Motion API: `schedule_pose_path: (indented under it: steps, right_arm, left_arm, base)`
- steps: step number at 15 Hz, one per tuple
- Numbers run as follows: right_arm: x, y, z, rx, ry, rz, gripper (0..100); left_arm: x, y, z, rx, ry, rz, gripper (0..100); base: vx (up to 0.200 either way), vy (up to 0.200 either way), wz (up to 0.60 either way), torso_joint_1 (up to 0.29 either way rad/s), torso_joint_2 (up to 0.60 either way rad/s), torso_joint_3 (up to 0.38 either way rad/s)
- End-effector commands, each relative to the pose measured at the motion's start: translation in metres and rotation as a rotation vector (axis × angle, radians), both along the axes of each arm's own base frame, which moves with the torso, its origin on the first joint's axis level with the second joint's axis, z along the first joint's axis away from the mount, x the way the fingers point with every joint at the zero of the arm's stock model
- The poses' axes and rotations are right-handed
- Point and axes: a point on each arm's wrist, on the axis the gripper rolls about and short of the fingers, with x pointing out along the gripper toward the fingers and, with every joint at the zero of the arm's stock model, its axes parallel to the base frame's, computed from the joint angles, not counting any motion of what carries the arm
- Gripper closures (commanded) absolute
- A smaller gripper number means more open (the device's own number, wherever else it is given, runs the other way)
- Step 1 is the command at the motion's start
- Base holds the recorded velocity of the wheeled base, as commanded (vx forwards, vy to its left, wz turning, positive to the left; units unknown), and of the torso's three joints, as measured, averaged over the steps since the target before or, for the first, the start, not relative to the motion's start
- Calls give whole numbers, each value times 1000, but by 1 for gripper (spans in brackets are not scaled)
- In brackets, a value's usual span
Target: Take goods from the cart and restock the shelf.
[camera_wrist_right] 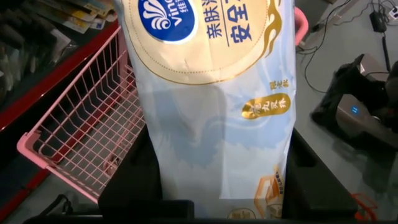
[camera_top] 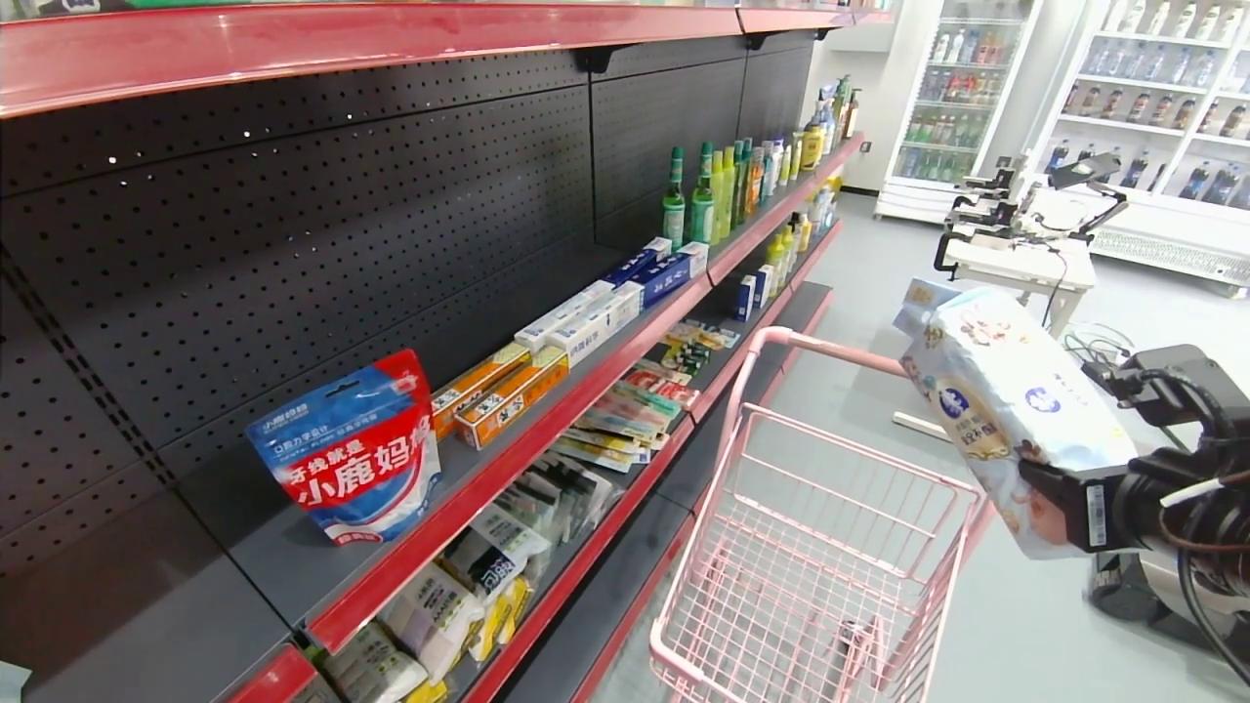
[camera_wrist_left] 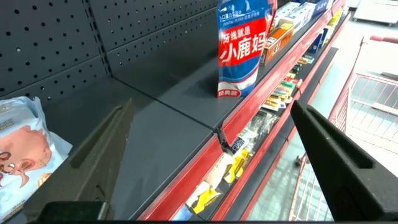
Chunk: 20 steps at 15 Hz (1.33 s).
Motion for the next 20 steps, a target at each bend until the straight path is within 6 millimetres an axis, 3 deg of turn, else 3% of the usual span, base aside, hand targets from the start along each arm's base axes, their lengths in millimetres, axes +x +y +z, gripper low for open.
schedule_pose_path:
  steps: [1,9,16,18,19,20]
  right_arm:
    - [-1,0,-3,-2,13,0,100]
    - [-32,-3,-19,-18,46,31,100]
    - [-45,-5,-20,-19,25,27,100]
    - [-49,-6,-21,-21,20,20,100]
    - [-70,-13,-21,-23,-33,-28,100]
    - [-77,-15,-21,-21,-53,-39,100]
  left_arm:
    - [0,0,0,0,2,1,0]
    - [0,0,0,0,2,1,0]
    - [0,0,0,0,0,1,0]
    - [0,0,0,0,0,1,0]
    - [0,0,0,0,-2,1,0]
    - [0,0,0,0,-2,1,0]
  base:
    - [0,0,600,7,2,7]
    - [0,0,600,2,1,0]
    - [0,0,600,2,2,0]
    - [0,0,0,0,0,0]
    - [0,0,0,0,0,0]
    - [0,0,0,0,0,0]
